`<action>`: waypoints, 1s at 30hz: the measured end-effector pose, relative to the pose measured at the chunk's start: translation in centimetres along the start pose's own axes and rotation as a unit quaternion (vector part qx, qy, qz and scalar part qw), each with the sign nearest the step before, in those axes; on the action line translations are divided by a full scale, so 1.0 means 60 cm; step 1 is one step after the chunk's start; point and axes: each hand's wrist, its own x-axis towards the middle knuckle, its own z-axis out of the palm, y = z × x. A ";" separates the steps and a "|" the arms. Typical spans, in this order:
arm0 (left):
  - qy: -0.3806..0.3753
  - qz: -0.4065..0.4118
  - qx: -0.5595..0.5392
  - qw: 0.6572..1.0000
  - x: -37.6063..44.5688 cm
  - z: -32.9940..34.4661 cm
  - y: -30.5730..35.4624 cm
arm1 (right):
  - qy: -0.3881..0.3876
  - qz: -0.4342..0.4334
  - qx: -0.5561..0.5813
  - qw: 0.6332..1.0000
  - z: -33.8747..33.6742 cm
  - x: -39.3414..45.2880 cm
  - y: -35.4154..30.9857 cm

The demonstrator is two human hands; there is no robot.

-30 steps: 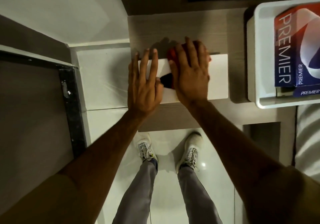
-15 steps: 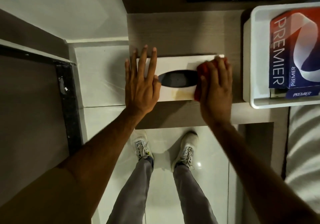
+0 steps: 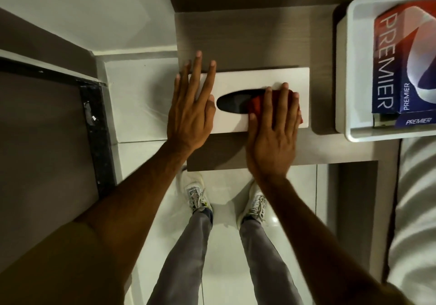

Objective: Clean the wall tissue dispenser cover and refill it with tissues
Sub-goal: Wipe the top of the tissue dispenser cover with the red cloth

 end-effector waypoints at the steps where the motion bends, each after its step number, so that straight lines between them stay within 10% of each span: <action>1: 0.008 -0.016 0.000 1.000 0.000 0.001 0.003 | 0.007 0.023 0.000 1.000 0.008 -0.004 -0.026; 7: -0.008 -0.083 0.082 0.993 -0.005 -0.005 0.007 | -0.036 -0.196 -0.044 0.979 0.013 -0.043 -0.004; 13: -0.014 -0.046 0.059 0.997 -0.005 -0.016 -0.007 | 0.000 0.006 -0.001 1.000 0.014 -0.020 -0.039; 19: -0.011 -0.049 0.076 0.996 -0.006 -0.013 -0.005 | -0.050 -0.203 -0.043 0.977 0.014 -0.045 -0.033; 25: -0.002 -0.054 0.054 0.997 -0.007 -0.006 -0.010 | -0.016 0.001 -0.004 1.000 0.011 -0.017 -0.058; 30: -0.008 -0.040 0.073 0.996 -0.006 -0.005 -0.010 | -0.050 -0.166 -0.034 0.984 0.014 -0.043 -0.045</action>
